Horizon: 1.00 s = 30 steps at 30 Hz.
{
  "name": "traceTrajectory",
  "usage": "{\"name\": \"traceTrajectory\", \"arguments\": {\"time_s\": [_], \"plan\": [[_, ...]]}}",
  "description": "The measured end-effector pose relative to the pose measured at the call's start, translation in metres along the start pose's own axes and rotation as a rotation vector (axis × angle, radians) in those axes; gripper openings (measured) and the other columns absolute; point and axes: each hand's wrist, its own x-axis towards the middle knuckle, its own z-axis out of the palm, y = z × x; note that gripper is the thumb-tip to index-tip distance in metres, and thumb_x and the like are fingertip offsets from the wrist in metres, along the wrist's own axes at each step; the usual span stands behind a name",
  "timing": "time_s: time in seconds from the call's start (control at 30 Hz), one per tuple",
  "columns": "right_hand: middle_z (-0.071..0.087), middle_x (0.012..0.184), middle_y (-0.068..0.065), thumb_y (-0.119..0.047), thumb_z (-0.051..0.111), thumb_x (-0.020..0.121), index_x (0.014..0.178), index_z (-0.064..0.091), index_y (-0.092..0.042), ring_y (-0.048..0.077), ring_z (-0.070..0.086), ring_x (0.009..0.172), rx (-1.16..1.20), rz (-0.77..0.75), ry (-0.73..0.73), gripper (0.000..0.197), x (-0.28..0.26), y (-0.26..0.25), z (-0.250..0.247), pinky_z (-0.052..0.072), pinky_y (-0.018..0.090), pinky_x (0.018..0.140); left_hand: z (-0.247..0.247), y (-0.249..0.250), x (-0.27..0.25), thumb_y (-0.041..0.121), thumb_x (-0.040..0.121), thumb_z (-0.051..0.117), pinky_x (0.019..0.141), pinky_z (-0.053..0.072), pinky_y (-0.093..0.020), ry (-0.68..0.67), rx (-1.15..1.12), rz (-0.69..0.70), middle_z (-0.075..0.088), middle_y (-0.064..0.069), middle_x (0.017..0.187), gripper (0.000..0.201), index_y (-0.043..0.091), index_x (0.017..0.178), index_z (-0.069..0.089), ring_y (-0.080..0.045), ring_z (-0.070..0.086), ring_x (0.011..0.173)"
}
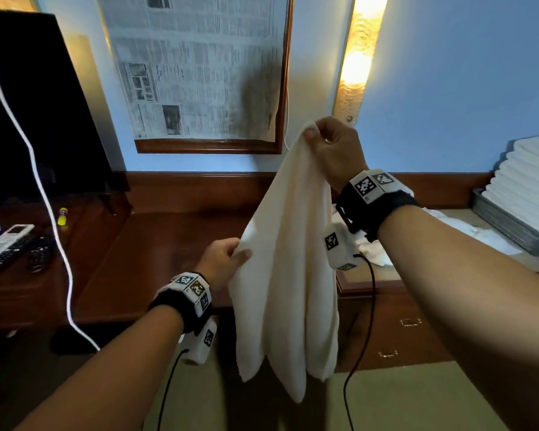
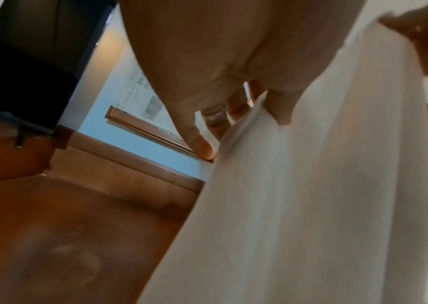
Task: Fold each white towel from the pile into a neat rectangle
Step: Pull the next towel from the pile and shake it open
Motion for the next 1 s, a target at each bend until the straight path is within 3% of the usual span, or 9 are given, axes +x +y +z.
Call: {"name": "traceTrajectory", "arguments": {"time_s": [0.1, 0.2, 0.3, 0.4, 0.53, 0.7, 0.77, 0.9, 1.0], "plan": [[0.063, 0.101, -0.001, -0.031, 0.057, 0.099, 0.100, 0.066, -0.020, 0.015, 0.057, 0.094, -0.174, 0.010, -0.132, 0.015, -0.008, 0.011, -0.009, 0.045, 0.029, 0.086, -0.010, 0.010, 0.015, 0.052, 0.079, 0.060, 0.061, 0.046, -0.042, 0.129, 0.065, 0.044, 0.064, -0.003, 0.066, 0.041, 0.011, 0.072, 0.064, -0.013, 0.053, 0.061], [0.063, 0.119, 0.000, -0.028, 0.064, 0.095, 0.108, 0.072, -0.017, 0.014, 0.059, 0.108, -0.270, 0.001, -0.520, 0.019, -0.026, 0.009, -0.003, 0.046, 0.030, 0.096, -0.015, 0.043, 0.032, 0.052, 0.080, 0.056, 0.062, 0.047, -0.043, 0.106, 0.123, 0.140, 0.063, -0.016, 0.071, 0.051, 0.002, 0.077, 0.063, -0.018, 0.052, 0.064], [0.064, 0.118, -0.004, -0.024, 0.072, 0.088, 0.096, 0.076, -0.017, 0.009, 0.061, 0.098, -0.316, -0.024, -0.819, 0.012, -0.053, 0.017, 0.022, 0.046, 0.027, 0.088, -0.016, 0.079, 0.045, 0.040, 0.085, 0.062, 0.072, 0.052, -0.039, 0.061, 0.154, 0.170, 0.071, -0.005, 0.077, 0.030, 0.012, 0.085, 0.072, -0.019, 0.065, 0.074], [0.062, 0.098, -0.003, -0.023, 0.073, 0.087, 0.092, 0.074, -0.020, 0.011, 0.058, 0.084, -0.323, -0.007, -0.726, 0.006, -0.064, 0.025, 0.034, 0.043, 0.026, 0.080, -0.019, 0.099, 0.046, 0.020, 0.089, 0.071, 0.080, 0.052, -0.031, 0.058, 0.149, 0.263, 0.075, -0.001, 0.086, 0.009, 0.014, 0.092, 0.076, -0.017, 0.067, 0.083], [0.066, 0.090, 0.000, -0.022, 0.068, 0.092, 0.089, 0.075, -0.013, 0.019, 0.065, 0.083, -0.210, -0.038, -0.533, 0.011, -0.049, 0.014, 0.031, 0.054, 0.033, 0.079, -0.025, 0.084, 0.024, 0.017, 0.088, 0.077, 0.059, 0.038, -0.018, 0.143, -0.074, 0.214, 0.053, 0.001, 0.067, 0.020, 0.016, 0.074, 0.063, -0.006, 0.047, 0.061], [0.070, 0.086, 0.003, -0.024, 0.065, 0.095, 0.097, 0.074, -0.011, -0.004, 0.063, 0.063, -0.009, -0.002, -0.246, 0.016, -0.024, -0.007, 0.022, 0.048, 0.010, 0.060, -0.022, 0.018, -0.020, 0.051, 0.069, 0.077, 0.062, 0.050, -0.041, 0.135, -0.135, 0.002, 0.066, -0.013, 0.077, 0.051, 0.004, 0.077, 0.058, -0.028, 0.061, 0.067], [0.069, 0.080, 0.001, -0.023, 0.065, 0.095, 0.093, 0.075, -0.010, -0.007, 0.060, 0.056, 0.039, 0.022, -0.170, 0.017, -0.017, -0.014, 0.019, 0.044, 0.007, 0.054, -0.017, -0.002, -0.033, 0.048, 0.072, 0.079, 0.074, 0.059, -0.052, 0.146, -0.104, -0.061, 0.072, -0.015, 0.091, 0.049, 0.004, 0.091, 0.066, -0.036, 0.069, 0.084], [0.072, 0.084, -0.001, -0.030, 0.066, 0.093, 0.093, 0.075, -0.017, 0.006, 0.065, 0.073, 0.009, 0.059, -0.116, 0.016, -0.010, -0.014, 0.013, 0.050, 0.018, 0.065, -0.019, -0.039, -0.049, 0.027, 0.087, 0.078, 0.076, 0.058, -0.044, 0.123, 0.103, -0.112, 0.073, -0.001, 0.091, 0.015, 0.018, 0.092, 0.068, -0.024, 0.070, 0.086], [0.073, 0.091, 0.004, -0.031, 0.065, 0.093, 0.097, 0.076, -0.014, 0.017, 0.067, 0.081, -0.032, 0.117, -0.098, 0.021, -0.012, -0.001, 0.006, 0.055, 0.031, 0.075, -0.035, -0.054, -0.063, 0.043, 0.083, 0.076, 0.066, 0.052, -0.035, 0.118, 0.141, -0.171, 0.069, -0.008, 0.080, 0.033, 0.012, 0.086, 0.066, -0.024, 0.065, 0.074]]}}
